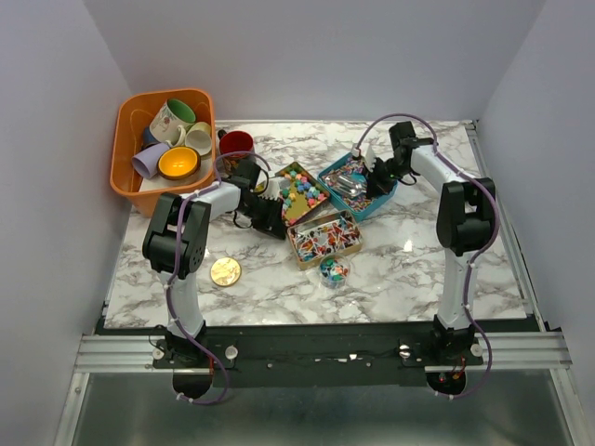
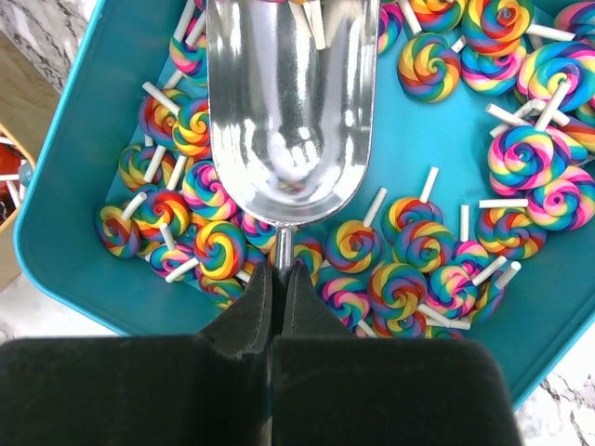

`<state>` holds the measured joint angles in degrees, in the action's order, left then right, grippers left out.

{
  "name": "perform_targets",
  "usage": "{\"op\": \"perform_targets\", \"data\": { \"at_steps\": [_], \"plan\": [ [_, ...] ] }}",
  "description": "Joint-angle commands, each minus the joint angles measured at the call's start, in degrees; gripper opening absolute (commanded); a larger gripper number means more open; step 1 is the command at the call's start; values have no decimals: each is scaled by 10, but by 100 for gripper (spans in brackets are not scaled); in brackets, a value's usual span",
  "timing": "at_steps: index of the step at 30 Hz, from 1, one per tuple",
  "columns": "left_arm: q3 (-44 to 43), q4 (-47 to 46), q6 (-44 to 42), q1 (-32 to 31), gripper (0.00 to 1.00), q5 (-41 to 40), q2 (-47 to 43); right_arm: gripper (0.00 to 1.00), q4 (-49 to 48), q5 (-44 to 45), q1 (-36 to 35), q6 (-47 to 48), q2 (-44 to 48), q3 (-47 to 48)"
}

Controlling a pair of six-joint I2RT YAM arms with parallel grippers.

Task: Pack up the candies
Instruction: Scoop the fake candies from the storage box.

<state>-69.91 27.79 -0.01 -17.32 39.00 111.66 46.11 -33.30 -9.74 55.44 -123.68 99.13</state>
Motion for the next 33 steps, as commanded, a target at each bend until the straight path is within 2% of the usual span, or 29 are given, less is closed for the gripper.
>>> {"op": "perform_targets", "data": {
  "at_steps": [1,10,14,18,23,33],
  "plan": [
    [-12,37,-43,6,29,-27,-15,1,41,-89,-10,3,32,-11],
    [-6,54,-68,12,34,-42,-19,1,-5,-88,-7,-9,56,-38],
    [-8,60,-75,12,42,-53,-24,1,-32,-89,-8,-29,66,-51],
    [-6,67,-83,12,46,-65,-27,1,-50,-74,-7,-25,71,-59],
    [-2,69,-87,12,47,-81,-27,1,-40,-53,-8,4,63,-58],
    [0,111,-105,16,47,-164,-52,1,-13,-38,-8,27,53,-32]
  ]
}}
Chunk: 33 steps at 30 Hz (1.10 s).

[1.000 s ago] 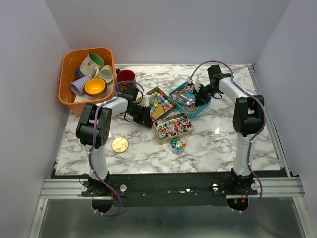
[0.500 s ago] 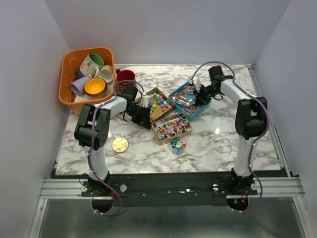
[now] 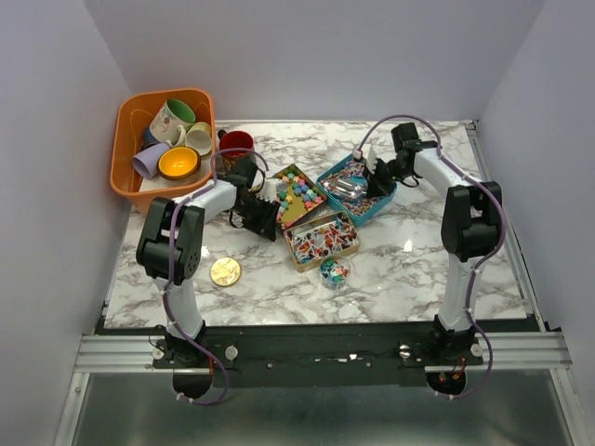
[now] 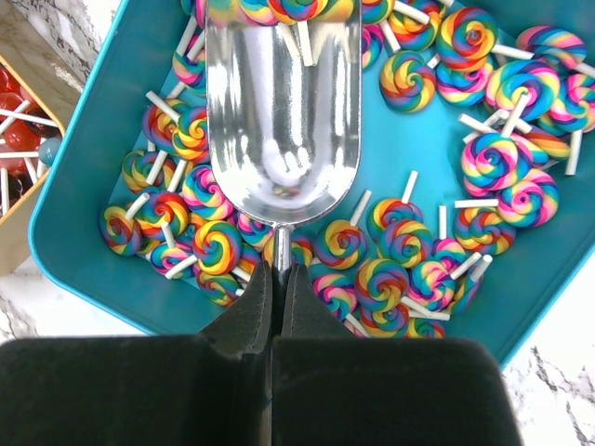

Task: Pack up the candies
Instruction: Scoop the fake candies from the storage box.

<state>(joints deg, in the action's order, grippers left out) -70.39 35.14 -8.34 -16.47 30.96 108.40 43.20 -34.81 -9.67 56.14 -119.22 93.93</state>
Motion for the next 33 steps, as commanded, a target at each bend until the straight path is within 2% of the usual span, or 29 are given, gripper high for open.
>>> {"op": "perform_targets", "data": {
  "at_steps": [1,7,20,33],
  "plan": [
    [5,41,-20,8,47,-88,-24,1,16,-21,-8,24,14,18],
    [20,51,-16,17,48,-112,-51,1,-2,5,-8,41,27,-7],
    [8,76,-28,38,48,-73,-69,1,-23,-68,13,-9,50,-18],
    [-15,74,-28,38,48,-64,-50,1,-23,-77,55,-16,93,-57]
  ]
}}
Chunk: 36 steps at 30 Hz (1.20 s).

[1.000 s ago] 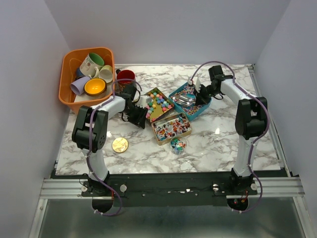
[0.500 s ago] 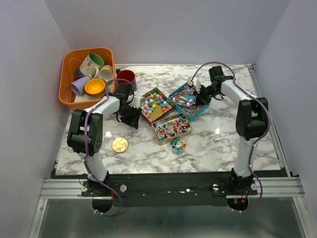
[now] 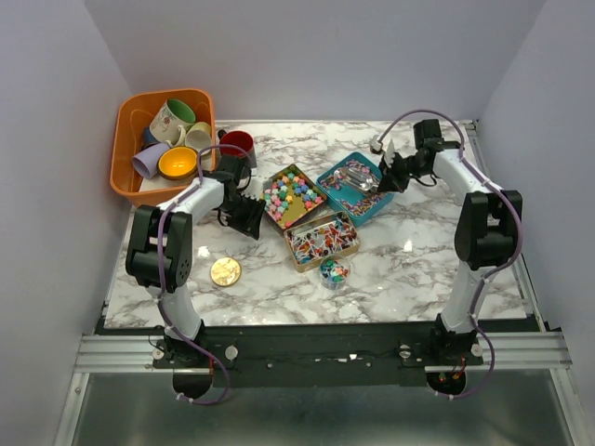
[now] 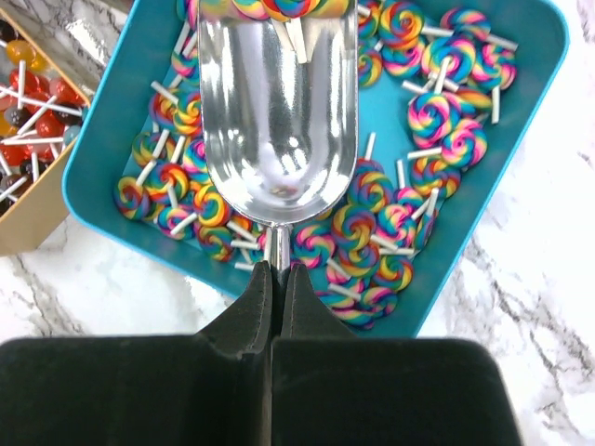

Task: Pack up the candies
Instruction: Scoop the fake candies from the storage box, then place the fake candies in the packing bottle.

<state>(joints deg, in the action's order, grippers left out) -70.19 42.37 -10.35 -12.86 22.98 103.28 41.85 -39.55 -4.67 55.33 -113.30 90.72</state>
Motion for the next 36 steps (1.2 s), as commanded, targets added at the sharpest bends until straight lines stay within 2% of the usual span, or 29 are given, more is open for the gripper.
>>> {"op": "perform_targets", "data": {
  "at_steps": [1,6,13,22,28,36],
  "plan": [
    [-19,2,-8,2,48,15,0,1,-13,-33,4,-14,41,-32],
    [-23,-4,-6,6,48,16,-5,1,-14,-42,-3,-7,100,-56],
    [-41,-11,14,7,54,13,-27,1,84,-26,-13,71,194,-97],
    [-39,-16,51,8,57,-9,-96,1,197,95,-95,158,337,-206],
    [10,-35,64,19,58,-4,-182,1,270,182,-165,168,382,-215],
    [80,-64,74,36,58,-3,-261,1,307,323,-266,178,400,-214]
  ]
}}
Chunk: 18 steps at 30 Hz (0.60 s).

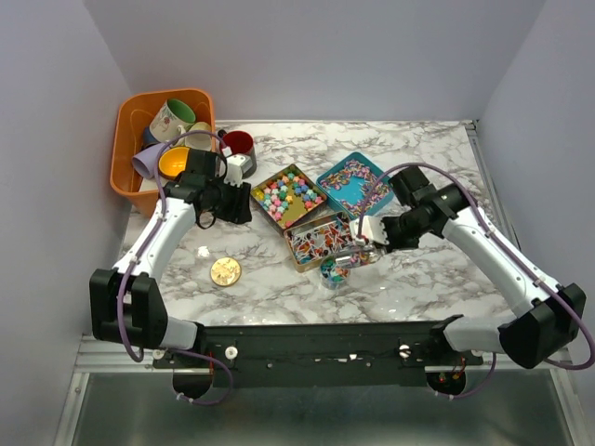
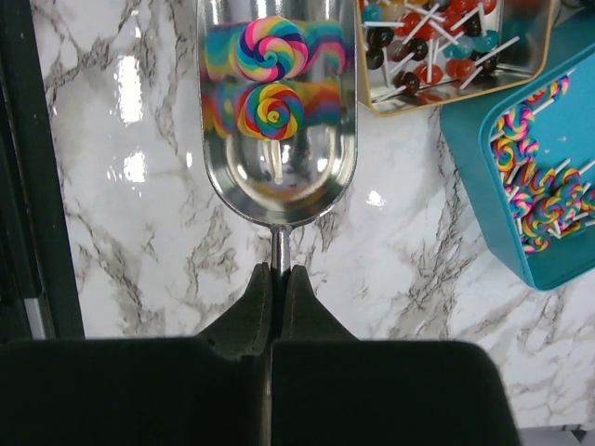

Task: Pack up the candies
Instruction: Place the fake candies in the packing bottle.

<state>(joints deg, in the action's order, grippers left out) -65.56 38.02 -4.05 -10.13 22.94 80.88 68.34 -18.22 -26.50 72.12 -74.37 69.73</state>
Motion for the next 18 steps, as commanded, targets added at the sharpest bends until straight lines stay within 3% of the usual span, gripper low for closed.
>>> {"op": "perform_targets", "data": {
  "at_steps": [1,9,18],
  "plan": [
    [42,-24,12,9,58,-2,-42,1,43,125,-57,6,10,-2],
    [61,-50,28,20,60,9,-79,1,78,252,-147,-51,-29,50],
    [72,-63,38,22,60,38,-93,1,124,321,-209,-122,-87,121]
  ]
}}
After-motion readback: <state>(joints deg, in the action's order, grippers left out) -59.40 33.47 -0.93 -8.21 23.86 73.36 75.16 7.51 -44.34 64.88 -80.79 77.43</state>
